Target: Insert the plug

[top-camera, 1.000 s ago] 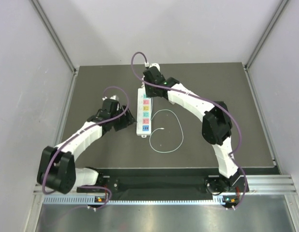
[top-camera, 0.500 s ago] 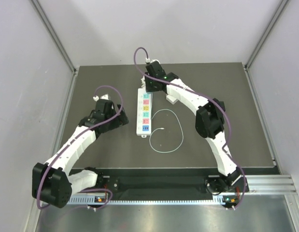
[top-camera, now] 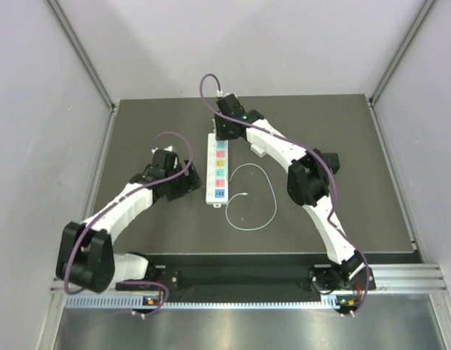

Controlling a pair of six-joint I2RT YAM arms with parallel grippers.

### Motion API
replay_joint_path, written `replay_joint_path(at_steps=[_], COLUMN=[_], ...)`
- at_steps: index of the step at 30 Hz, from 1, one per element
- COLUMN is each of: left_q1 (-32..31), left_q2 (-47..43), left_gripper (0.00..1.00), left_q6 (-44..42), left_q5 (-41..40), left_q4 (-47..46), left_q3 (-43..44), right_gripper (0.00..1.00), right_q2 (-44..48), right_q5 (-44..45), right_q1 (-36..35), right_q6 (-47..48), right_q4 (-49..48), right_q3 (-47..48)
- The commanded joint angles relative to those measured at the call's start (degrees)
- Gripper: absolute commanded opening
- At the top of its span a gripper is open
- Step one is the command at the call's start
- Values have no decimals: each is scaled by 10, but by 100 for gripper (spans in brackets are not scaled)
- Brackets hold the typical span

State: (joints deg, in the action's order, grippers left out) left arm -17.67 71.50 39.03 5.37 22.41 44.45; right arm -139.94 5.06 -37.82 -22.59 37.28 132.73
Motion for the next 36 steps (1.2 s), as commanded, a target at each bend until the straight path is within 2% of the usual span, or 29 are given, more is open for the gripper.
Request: replay_joint_path(at_steps=[1,3,6,7,13,19,24,27,28,30,31,32,33,36], left_q1=[-9,-24,-60,-64,-98,-153,-174,-185,-190,-209,-218,-227,-248,-289], left_q2=[60,86,119,129,180,266,309,326,326,320,309,301,294,278], left_gripper=[88,91,95,96,98,98,97,89,80,71,64,48,42,38], left_q6=[8,-10,-40,-41,-50,-57,-41,-36,-35,-28,-25,-19,-12,17], left_q5=[83,67,1,-8,-27,-85,-130,-143,-149,-154,-165,-171,-175,-189], left_q4=[-90,-73,-40,-43,-57,-11,10,29,38,46,51,59,61,84], left_q3=[11,34,67,71,93,166,181,192,194,195,196,196,196,189], right_gripper=[0,0,0,0,0,0,0,0,0,0,0,0,0,0], right_q2=[61,92,167,206,336,421,460,470,475,480,486,490,491,499], right_q5=[-1,4,10,9,9,-13,-28,-30,-32,-33,-33,-33,-35,-37], right_q1=[11,17,40,54,88,105,111,113,113,115,115,115,116,117], right_q6=[1,6,12,17,43,53,63,69,69,69,66,63,63,63], right_q4=[-23,-22,-31,-35,-60,-91,-115,-117,-116,-115,-115,-114,-112,-92], right_q3=[-23,-44,-116,-164,-316,-408,-452,-470,-478,-490,-502,-506,-511,-527])
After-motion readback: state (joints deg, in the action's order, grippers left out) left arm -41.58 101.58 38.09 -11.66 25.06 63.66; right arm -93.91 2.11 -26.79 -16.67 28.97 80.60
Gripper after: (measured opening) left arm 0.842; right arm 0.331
